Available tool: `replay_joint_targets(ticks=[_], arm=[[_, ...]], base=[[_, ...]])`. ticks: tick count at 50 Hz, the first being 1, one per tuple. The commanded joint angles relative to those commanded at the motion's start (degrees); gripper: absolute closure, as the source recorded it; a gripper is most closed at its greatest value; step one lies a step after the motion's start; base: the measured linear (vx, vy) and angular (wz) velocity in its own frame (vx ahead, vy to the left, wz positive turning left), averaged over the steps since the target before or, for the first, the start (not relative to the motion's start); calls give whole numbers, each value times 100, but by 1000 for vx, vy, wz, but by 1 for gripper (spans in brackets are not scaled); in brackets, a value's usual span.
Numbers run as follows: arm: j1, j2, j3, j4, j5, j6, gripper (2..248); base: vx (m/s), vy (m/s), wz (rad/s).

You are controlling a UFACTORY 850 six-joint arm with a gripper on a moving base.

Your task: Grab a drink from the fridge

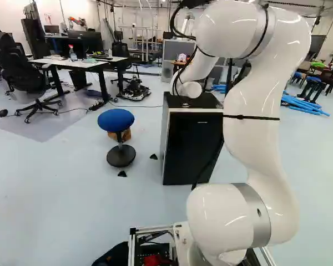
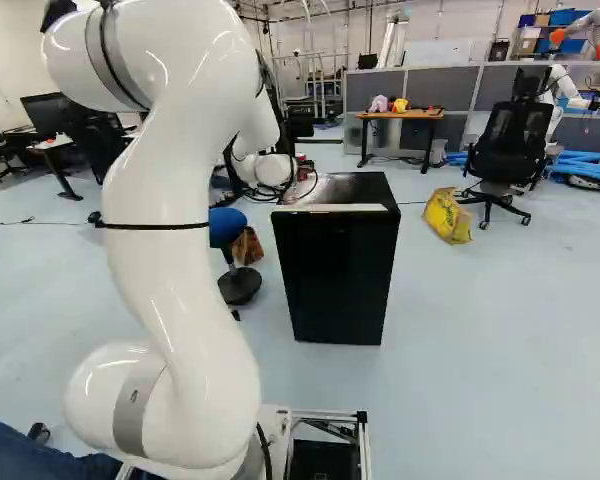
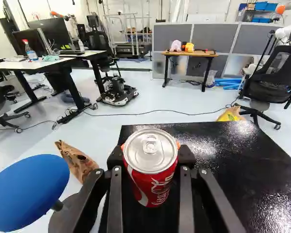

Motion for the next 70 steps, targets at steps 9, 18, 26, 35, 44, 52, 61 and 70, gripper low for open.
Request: replay_joint_targets(ticks=[9, 18, 26, 35, 44, 52, 61, 70], arm=[[26, 326, 439, -6, 88, 0, 152], [56, 699, 942, -13, 190, 0, 152], [85, 1056, 1424, -19, 286, 0, 152], [120, 1494, 2014, -28, 405, 0, 152], [156, 1930, 2602, -36, 524, 0, 152], [184, 2285, 3081, -42, 620, 0, 152], [214, 2656, 3581, -49, 721, 0, 152], [240, 2981, 4019, -55, 809, 0, 152]], base=[[0, 0, 0], [0, 0, 0], [0, 0, 0], [0, 0, 0], [0, 0, 0], [0, 0, 0], [0, 0, 0], [0, 0, 0]])
